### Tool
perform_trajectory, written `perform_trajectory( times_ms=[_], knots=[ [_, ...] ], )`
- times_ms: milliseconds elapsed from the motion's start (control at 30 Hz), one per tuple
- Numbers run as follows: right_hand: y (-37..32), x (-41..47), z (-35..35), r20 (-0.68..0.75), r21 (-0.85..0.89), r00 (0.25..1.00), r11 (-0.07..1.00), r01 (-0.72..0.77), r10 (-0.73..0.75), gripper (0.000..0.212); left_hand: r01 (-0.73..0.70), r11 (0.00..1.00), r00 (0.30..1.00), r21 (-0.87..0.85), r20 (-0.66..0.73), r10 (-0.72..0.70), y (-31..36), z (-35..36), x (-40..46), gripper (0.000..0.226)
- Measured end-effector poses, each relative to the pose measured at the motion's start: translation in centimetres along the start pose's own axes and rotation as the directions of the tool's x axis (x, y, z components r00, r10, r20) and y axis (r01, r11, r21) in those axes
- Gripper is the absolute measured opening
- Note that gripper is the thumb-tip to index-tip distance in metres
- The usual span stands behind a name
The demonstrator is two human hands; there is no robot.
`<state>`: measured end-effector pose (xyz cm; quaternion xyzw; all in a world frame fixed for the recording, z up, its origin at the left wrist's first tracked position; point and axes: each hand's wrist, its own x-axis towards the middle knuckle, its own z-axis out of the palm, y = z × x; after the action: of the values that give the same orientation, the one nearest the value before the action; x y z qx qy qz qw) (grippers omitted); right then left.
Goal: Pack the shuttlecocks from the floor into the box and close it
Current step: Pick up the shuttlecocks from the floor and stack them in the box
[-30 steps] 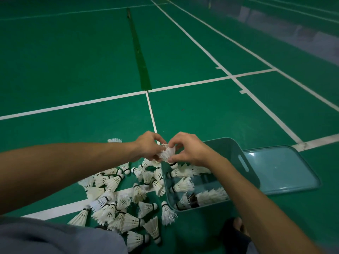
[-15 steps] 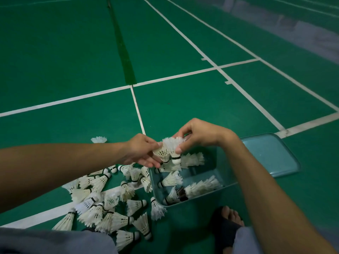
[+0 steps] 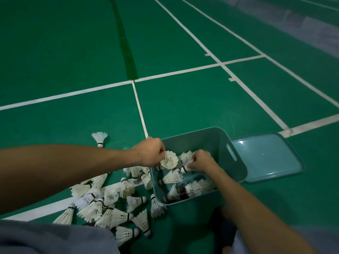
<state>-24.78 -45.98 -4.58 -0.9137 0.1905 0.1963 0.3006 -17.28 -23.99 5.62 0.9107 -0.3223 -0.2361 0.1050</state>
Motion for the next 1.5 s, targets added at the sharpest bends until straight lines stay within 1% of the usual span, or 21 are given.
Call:
perform_trajectory(
  times_ms=[100, 167, 300, 400, 533, 633, 733, 800, 867, 933, 967, 1000, 1067, 1133, 1200, 1267, 1333, 1400, 1433, 1500],
  knots=[
    [0.3, 0.6, 1.5, 0.04, 0.021, 0.999, 0.999, -0.026, 0.025, 0.016, 0.01, 1.0, 1.0, -0.018, 0.002, -0.01, 0.2, 0.0, 0.0, 0.028],
    [0.4, 1.0, 2.3, 0.076, 0.017, 0.997, 0.999, -0.034, 0.032, 0.014, 0.019, 0.999, 1.0, -0.047, 0.01, -0.018, 0.1, 0.2, -0.1, 0.022],
    [-0.1, 1.4, 3.5, 0.167, -0.023, 0.985, 0.999, -0.041, 0.044, 0.018, 0.027, 0.998, 1.0, -0.065, 0.014, -0.026, 0.1, 0.5, -0.4, 0.019],
    [-0.4, 1.8, 4.3, 0.21, -0.088, 0.977, 0.996, -0.023, 0.041, 0.026, 0.036, 0.997, 0.999, -0.062, 0.007, -0.035, 0.2, 0.4, -0.6, 0.02],
    [0.0, 2.5, 4.7, 0.281, -0.077, 0.957, 0.995, -0.058, 0.078, 0.031, 0.047, 0.997, 0.999, -0.064, -0.003, -0.047, -0.2, 0.4, -0.8, 0.022],
    [0.0, 1.2, 3.3, 0.33, 0.008, 0.941, 0.997, -0.077, 0.07, 0.033, 0.055, 0.995, 0.998, -0.084, 0.001, -0.055, -0.7, 0.4, -0.9, 0.023],
    [-0.5, 0.3, 0.1, 0.293, -0.012, 0.954, 0.998, -0.068, 0.068, 0.022, 0.072, 0.992, 0.997, -0.101, -0.02, -0.075, -1.3, 0.2, -0.8, 0.023],
    [-2.0, -0.2, -2.7, 0.248, -0.044, 0.968, 0.998, 0.046, -0.034, 0.019, 0.089, 0.99, 0.995, -0.107, -0.04, -0.093, -1.5, -0.2, -0.7, 0.023],
    [-4.4, -1.2, -5.5, 0.205, 0.071, 0.965, 0.986, 0.15, -0.162, 0.015, 0.109, 0.986, 0.992, -0.124, -0.057, -0.116, -1.4, -0.8, -0.5, 0.021],
    [-7.1, -2.9, -7.8, 0.197, 0.201, 0.936, 0.947, 0.252, -0.291, 0.018, 0.127, 0.984, 0.988, -0.126, -0.076, -0.137, -1.2, -1.4, -0.2, 0.02],
    [-8.4, -3.6, -8.6, 0.194, 0.194, 0.918, 0.931, 0.309, -0.346, 0.022, 0.136, 0.982, 0.986, -0.132, -0.078, -0.147, -1.1, -1.6, 0.0, 0.021],
    [-9.3, -4.2, -8.9, 0.199, 0.145, 0.903, 0.923, 0.357, -0.38, 0.027, 0.149, 0.978, 0.984, -0.149, -0.074, -0.162, -1.0, -1.8, 0.2, 0.022],
    [-10.5, -4.8, -8.3, 0.218, 0.001, 0.892, 0.915, 0.405, -0.395, 0.031, 0.181, 0.957, 0.979, -0.227, -0.048, -0.196, -0.7, -2.0, 0.4, 0.024],
    [-10.4, -4.6, -7.2, 0.198, -0.09, 0.894, 0.901, 0.425, -0.402, 0.02, 0.203, 0.921, 0.975, -0.332, -0.016, -0.221, -0.2, -2.2, 0.5, 0.024],
    [-9.7, -4.3, -6.5, 0.18, -0.124, 0.892, 0.889, 0.44, -0.416, 0.012, 0.211, 0.881, 0.974, -0.425, 0.019, -0.224, 0.3, -2.1, 0.6, 0.022],
    [-8.5, -4.1, -6.8, 0.157, -0.128, 0.909, 0.905, 0.406, -0.385, 0.01, 0.206, 0.851, 0.978, -0.484, 0.07, -0.197, 0.7, -2.0, 0.6, 0.02],
    [-6.6, -3.4, -7.3, 0.121, -0.153, 0.949, 0.939, 0.308, -0.291, 0.01, 0.176, 0.865, 0.983, -0.471, 0.123, -0.133, 0.9, -1.7, 0.7, 0.015],
    [-4.2, -2.3, -7.4, 0.065, -0.208, 0.986, 0.964, 0.163, -0.153, 0.018, 0.117, 0.917, 0.985, -0.382, 0.162, -0.058, 1.0, -0.9, 0.9, 0.015],
    [-3.0, -1.9, -7.1, 0.042, -0.227, 0.996, 0.97, 0.087, -0.08, 0.019, 0.078, 0.943, 0.984, -0.322, 0.178, -0.021, 1.1, -0.3, 1.0, 0.015],
    [-1.0, -1.4, -5.8, 0.016, -0.22, 1.0, 0.975, -0.017, 0.021, 0.013, -0.011, 0.99, 0.975, -0.141, 0.217, 0.041, 1.5, 1.0, 1.4, 0.019]
  ],
)
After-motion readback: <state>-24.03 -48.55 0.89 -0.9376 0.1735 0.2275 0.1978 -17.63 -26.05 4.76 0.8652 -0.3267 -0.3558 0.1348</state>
